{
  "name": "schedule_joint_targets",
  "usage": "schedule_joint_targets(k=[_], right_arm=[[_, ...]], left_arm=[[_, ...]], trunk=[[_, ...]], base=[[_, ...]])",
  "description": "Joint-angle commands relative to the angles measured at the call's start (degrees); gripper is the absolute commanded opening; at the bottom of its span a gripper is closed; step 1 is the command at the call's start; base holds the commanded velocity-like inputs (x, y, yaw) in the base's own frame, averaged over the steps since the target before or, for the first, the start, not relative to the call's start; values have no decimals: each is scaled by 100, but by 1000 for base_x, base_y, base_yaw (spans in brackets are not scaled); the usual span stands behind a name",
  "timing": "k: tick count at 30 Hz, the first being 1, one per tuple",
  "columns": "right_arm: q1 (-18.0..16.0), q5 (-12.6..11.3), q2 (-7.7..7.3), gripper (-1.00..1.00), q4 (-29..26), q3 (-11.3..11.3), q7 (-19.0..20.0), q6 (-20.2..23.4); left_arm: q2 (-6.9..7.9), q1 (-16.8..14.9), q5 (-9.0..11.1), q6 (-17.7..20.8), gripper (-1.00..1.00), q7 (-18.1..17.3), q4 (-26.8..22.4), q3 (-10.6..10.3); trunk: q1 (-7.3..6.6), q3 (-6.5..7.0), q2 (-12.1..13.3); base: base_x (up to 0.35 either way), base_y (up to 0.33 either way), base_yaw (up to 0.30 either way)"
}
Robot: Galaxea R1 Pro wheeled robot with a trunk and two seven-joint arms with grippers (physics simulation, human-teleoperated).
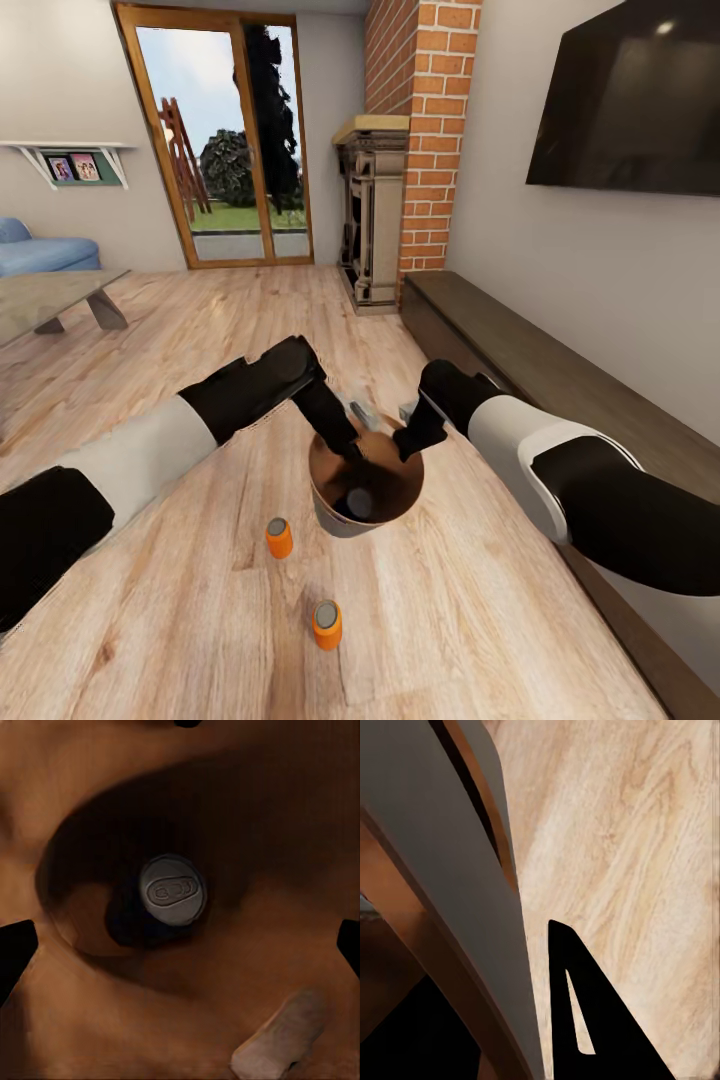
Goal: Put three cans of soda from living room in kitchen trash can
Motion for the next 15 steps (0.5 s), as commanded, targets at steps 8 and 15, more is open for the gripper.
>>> schedule_joint_targets(k=[8,15], right_arm=[[27,-81,1,-100,5,-82,-21,20],[50,-66,1,-100,4,-83,-49,20]], left_arm=[[1206,1,20,1,100,-432,-1078,575],[2167,1,24,1,100,-898,-1383,1579]], trunk=[[0,1,0],[0,1,0]], base=[[0,0,0],[0,0,0]])
